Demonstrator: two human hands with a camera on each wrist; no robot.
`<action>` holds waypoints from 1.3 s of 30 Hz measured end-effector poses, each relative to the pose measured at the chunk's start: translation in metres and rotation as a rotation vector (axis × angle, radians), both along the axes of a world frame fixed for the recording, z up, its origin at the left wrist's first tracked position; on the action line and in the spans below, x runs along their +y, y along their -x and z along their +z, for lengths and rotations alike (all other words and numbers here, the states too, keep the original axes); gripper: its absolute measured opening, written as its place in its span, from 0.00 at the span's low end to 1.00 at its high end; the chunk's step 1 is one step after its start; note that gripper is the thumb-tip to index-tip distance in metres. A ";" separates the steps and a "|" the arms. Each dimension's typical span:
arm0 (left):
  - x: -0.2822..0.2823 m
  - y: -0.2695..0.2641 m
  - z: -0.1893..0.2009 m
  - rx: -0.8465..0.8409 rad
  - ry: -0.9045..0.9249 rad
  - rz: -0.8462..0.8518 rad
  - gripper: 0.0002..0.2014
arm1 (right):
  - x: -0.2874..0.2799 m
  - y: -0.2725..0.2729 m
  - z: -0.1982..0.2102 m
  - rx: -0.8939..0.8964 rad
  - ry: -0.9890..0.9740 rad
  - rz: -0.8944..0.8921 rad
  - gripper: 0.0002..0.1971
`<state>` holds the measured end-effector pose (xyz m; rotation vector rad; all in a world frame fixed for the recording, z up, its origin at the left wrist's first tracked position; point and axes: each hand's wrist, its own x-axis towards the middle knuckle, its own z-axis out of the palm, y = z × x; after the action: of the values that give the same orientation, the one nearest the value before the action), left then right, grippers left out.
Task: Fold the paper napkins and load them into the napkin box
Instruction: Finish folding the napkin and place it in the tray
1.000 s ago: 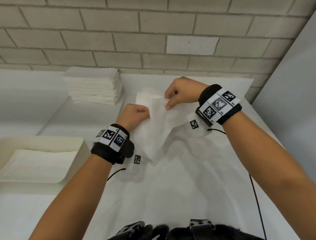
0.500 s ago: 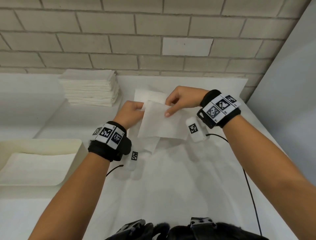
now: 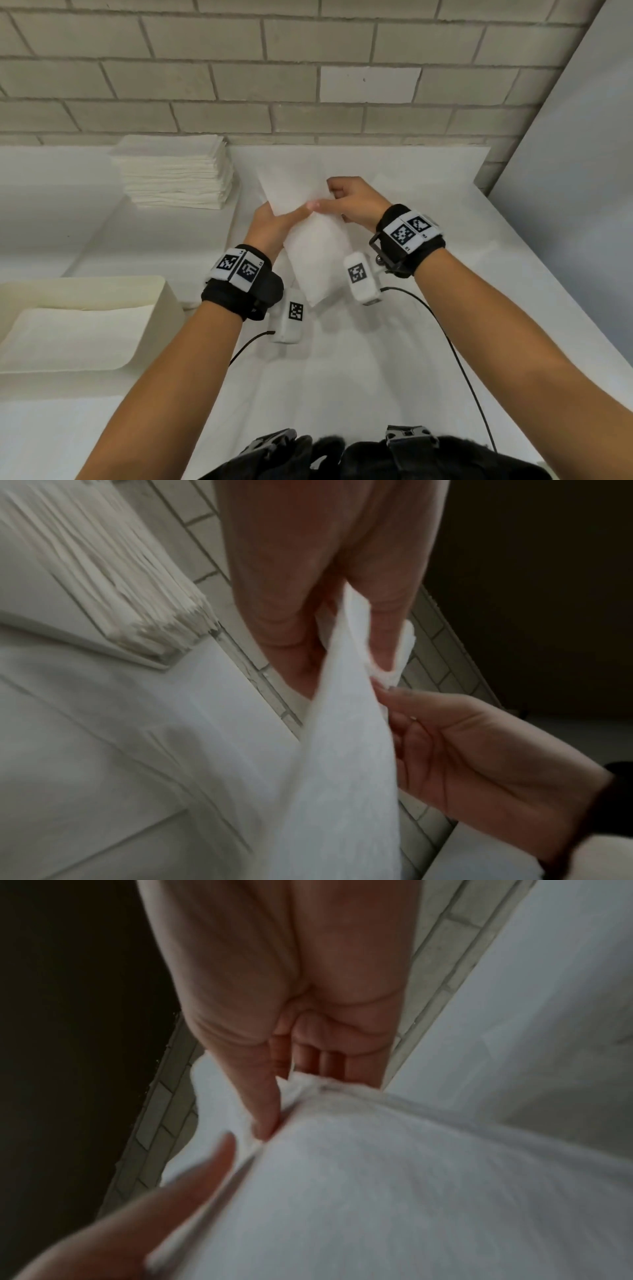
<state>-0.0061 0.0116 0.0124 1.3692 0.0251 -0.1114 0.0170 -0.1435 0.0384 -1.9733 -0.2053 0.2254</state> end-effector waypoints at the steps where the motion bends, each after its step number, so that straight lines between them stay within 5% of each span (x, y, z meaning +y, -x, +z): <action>1: 0.001 0.000 -0.001 0.008 0.017 0.016 0.23 | 0.001 0.002 -0.003 0.011 0.000 -0.020 0.16; 5: 0.007 0.001 -0.001 -0.003 0.128 0.045 0.22 | -0.005 0.007 -0.009 0.124 0.024 0.014 0.44; 8: 0.012 0.003 0.004 -0.066 0.233 0.080 0.25 | -0.010 0.013 -0.013 0.240 -0.063 0.156 0.27; 13: 0.039 0.009 -0.003 -0.034 0.103 0.230 0.46 | -0.023 0.026 -0.003 0.132 0.323 0.175 0.18; 18: 0.051 0.022 -0.014 0.065 -0.403 0.003 0.28 | -0.029 0.037 0.004 0.099 0.677 0.199 0.11; 21: 0.052 0.032 -0.024 0.116 -0.513 -0.158 0.17 | -0.029 0.049 0.001 0.059 0.750 0.173 0.07; 24: 0.057 0.040 -0.036 0.101 -0.473 -0.146 0.09 | -0.039 0.065 -0.013 0.006 0.610 0.023 0.07; 31: 0.065 0.055 -0.062 0.161 -0.433 -0.174 0.16 | -0.035 0.103 -0.068 0.094 0.047 -0.239 0.10; 39: 0.071 0.068 -0.072 0.223 -0.278 -0.134 0.10 | -0.032 0.119 -0.086 0.190 -0.232 -0.365 0.13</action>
<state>-0.0738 0.0830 -0.0592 1.6307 0.1402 -0.3846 -0.1022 -0.1759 -0.0479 -1.7099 0.2418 0.1422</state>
